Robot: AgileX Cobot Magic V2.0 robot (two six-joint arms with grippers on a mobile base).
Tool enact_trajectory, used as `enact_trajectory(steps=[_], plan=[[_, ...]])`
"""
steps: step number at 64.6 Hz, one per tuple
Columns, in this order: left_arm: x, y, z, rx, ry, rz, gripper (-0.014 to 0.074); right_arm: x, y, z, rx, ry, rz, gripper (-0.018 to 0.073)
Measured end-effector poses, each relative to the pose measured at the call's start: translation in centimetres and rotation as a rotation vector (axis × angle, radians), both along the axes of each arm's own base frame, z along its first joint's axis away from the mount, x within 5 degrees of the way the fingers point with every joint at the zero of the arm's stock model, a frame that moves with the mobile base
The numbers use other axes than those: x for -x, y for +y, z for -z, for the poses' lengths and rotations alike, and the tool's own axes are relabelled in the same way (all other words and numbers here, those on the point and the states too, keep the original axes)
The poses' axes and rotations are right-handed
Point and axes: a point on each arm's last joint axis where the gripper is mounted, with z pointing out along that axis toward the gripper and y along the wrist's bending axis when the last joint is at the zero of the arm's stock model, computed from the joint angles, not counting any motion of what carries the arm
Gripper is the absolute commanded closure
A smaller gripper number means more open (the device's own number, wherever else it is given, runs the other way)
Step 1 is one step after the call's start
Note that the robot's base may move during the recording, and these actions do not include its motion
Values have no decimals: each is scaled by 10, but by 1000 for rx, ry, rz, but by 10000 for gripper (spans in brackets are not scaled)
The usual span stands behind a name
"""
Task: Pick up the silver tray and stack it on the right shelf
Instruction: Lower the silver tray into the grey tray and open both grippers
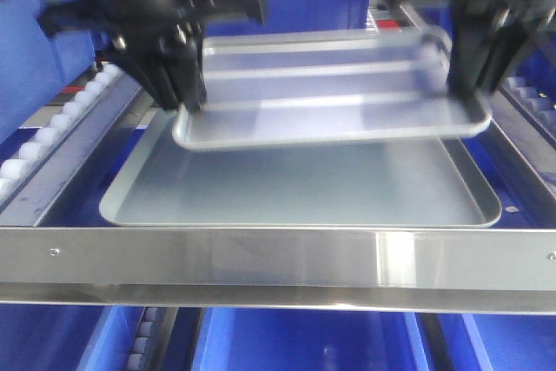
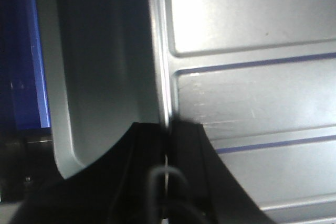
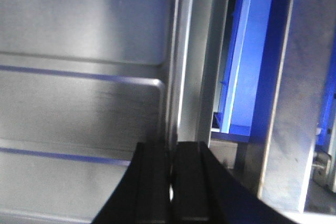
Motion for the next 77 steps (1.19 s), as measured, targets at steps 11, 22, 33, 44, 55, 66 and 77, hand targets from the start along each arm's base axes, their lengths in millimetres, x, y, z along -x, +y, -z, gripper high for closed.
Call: enact_trajectory(steps=[11, 22, 33, 44, 55, 66, 77], plan=[[-11, -7, 31, -44, 40, 4, 697, -14, 3, 27, 20, 47, 0, 503], [-18, -7, 47, -65, 63, -5, 697, -20, 6, 38, 22, 52, -7, 503], [-25, -3, 44, -57, 50, -20, 697, -22, 7, 37, 12, 30, -11, 498], [-31, 0, 38, -48, 33, -28, 695, -24, 8, 35, 3, 11, -14, 475], [-32, 0, 41, -58, 35, -21, 645, -24, 8, 35, 7, 8, -21, 217], [-32, 1, 43, -93, 43, 2, 318, -25, 8, 34, 15, -1, -30, 37], [-32, 1, 43, -98, 41, 9, 88, -25, 8, 34, 17, -2, -32, 30]])
